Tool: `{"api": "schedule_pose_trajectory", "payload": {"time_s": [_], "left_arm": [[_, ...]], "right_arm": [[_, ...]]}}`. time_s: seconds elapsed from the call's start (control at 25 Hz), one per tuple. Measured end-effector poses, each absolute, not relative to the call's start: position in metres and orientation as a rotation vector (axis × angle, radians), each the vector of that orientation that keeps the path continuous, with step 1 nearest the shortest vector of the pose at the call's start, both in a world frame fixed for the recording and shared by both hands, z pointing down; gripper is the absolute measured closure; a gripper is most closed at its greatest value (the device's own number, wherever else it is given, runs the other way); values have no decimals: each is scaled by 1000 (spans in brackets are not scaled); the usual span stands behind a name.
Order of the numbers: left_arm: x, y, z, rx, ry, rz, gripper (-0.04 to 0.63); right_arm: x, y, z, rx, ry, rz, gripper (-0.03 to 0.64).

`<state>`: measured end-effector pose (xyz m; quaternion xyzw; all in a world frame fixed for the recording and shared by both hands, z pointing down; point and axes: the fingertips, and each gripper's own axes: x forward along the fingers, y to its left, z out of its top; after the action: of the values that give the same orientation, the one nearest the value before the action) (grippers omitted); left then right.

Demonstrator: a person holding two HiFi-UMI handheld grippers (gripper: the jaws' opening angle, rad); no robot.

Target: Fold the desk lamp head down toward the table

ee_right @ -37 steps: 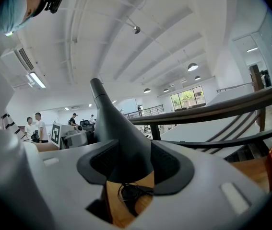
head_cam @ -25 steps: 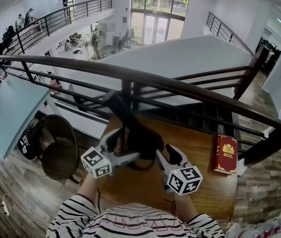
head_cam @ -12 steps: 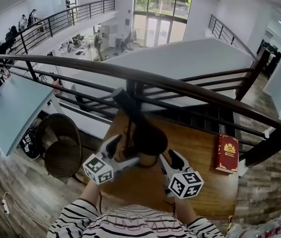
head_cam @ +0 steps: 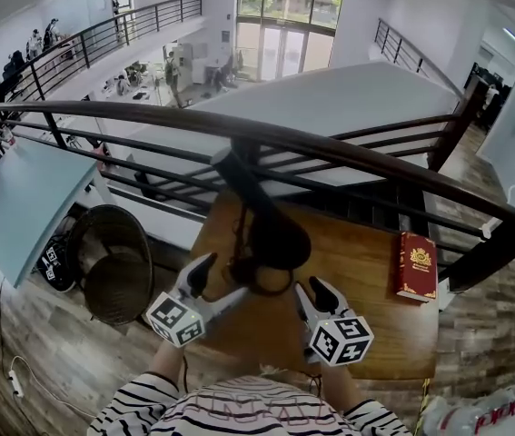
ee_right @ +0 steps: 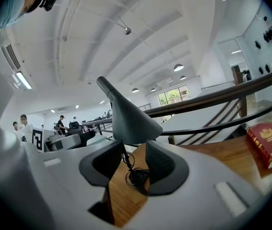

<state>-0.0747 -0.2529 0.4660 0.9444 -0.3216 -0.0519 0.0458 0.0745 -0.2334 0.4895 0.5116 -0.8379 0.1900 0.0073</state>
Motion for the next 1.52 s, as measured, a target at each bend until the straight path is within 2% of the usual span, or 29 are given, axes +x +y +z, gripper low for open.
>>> {"api": "schedule_pose_trajectory", "payload": {"time_s": [0.28,0.64,0.84,1.08,1.52], "left_arm": [[-89,-225,475,2872,-996,-120,229],[-123,-182,480,2838,-1003,-104,489],[-141,-160,484,2808,-1026,-125,583],[-157,-135,483,2824,-1017,-114,592],[-170,-94,492,2813,-997,-74,594]], "right_arm": [[70,-204,490,1666,-2589,579,494],[39,-164,496,1705,-2574,594,562],[27,-144,503,1725,-2567,614,586],[8,-119,510,1742,-2547,640,614],[-24,-79,521,1689,-2525,672,615]]}}
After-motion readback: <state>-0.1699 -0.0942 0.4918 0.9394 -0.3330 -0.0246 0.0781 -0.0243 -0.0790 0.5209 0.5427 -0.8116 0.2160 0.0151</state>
